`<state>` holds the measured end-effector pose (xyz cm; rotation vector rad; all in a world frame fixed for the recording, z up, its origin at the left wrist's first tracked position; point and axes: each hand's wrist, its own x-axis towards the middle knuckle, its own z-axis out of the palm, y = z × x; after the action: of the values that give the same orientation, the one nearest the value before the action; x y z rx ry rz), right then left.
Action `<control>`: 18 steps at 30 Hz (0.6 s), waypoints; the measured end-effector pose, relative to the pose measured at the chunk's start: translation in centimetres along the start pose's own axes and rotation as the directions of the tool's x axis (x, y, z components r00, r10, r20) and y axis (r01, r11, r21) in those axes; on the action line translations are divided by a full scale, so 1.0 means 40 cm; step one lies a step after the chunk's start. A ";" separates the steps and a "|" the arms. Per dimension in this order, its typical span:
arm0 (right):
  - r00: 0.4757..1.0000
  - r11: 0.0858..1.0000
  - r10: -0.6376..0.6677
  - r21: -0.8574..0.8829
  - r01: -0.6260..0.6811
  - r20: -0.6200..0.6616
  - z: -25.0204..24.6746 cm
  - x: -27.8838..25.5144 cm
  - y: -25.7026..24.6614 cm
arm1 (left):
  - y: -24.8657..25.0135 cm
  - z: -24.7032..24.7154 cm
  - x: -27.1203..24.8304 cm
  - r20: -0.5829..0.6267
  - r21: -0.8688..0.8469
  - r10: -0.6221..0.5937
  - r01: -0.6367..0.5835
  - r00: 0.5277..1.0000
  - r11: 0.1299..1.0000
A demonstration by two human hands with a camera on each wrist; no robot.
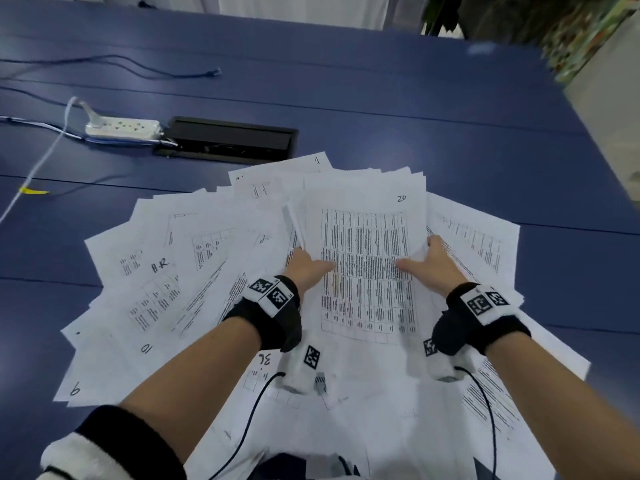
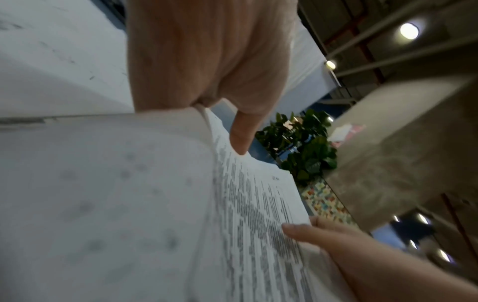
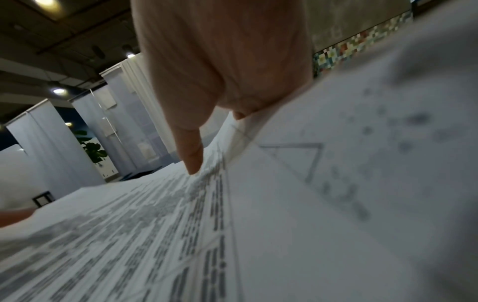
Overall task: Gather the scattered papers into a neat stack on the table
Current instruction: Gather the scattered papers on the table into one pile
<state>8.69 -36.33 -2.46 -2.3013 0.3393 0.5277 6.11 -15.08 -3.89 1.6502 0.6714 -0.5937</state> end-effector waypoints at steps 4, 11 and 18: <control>0.999 0.998 -0.030 0.057 0.029 0.022 0.026 -0.033 0.005 | -0.024 -0.031 0.010 0.039 -0.107 -0.060 0.064 0.997 0.992; 0.998 0.999 -0.033 0.020 0.034 -0.062 0.026 -0.051 0.020 | -0.079 -0.043 0.027 0.110 -0.075 0.040 -0.032 0.993 0.997; 0.995 0.988 0.100 0.121 -0.100 0.005 0.066 -0.075 0.022 | -0.078 -0.178 -0.041 -0.101 0.091 0.176 -0.167 0.979 0.982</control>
<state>5.00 -34.80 -3.29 -2.1760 0.4770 0.5404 2.88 -7.83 -3.67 1.8060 0.5817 -0.4144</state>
